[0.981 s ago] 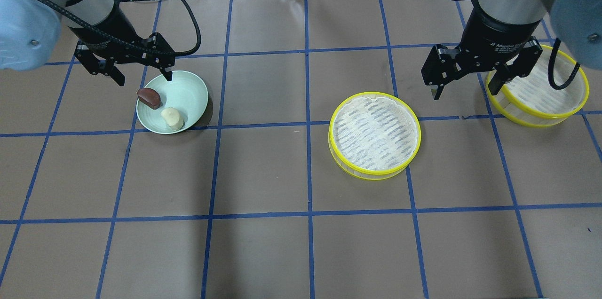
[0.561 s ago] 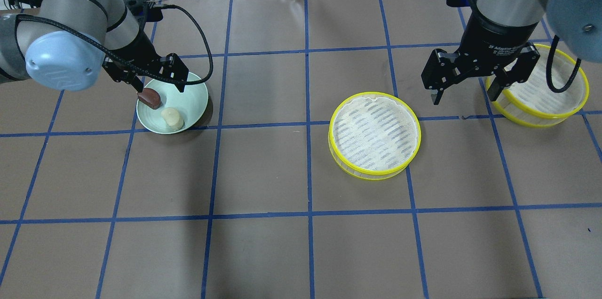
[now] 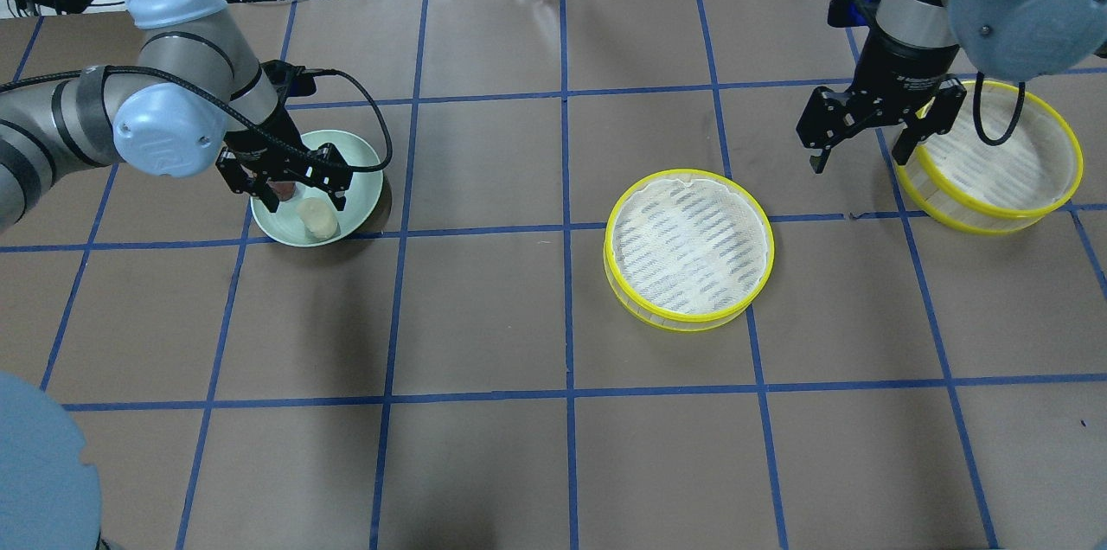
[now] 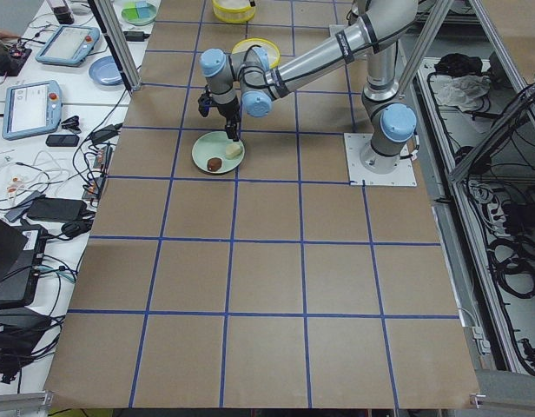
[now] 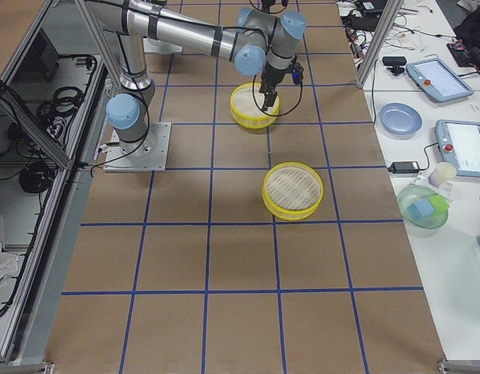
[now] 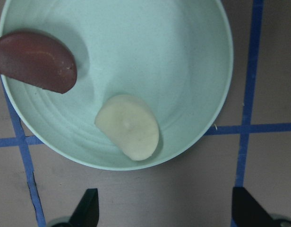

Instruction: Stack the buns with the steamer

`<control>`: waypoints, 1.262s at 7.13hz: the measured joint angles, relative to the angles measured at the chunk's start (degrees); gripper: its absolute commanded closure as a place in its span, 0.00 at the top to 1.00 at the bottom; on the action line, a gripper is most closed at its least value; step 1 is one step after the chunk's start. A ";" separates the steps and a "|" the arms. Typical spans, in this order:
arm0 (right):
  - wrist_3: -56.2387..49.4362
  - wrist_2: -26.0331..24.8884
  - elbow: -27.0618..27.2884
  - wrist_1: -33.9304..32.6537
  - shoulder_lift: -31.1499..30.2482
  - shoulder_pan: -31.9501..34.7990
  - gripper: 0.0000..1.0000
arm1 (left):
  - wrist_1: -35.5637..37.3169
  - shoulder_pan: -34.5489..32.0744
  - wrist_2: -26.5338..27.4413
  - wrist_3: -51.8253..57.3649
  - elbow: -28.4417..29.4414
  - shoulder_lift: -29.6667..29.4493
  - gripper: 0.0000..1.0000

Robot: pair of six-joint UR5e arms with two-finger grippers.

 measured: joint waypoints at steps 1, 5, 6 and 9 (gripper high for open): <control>-8.08 -1.56 -0.11 -5.64 3.03 -4.41 1.00 | 0.49 0.88 -0.28 -0.31 0.35 -2.00 1.00; -32.72 -3.48 -3.76 -25.81 15.20 -16.36 0.99 | 7.77 1.47 -4.43 -4.07 1.01 -5.90 0.96; -38.40 -1.19 -6.80 -27.45 18.70 -19.34 0.95 | 7.92 1.57 -4.50 -4.22 0.95 -6.63 0.96; -46.57 2.96 -11.08 -30.25 25.14 -24.45 0.39 | 4.89 2.46 -2.86 -4.85 1.22 -6.70 0.97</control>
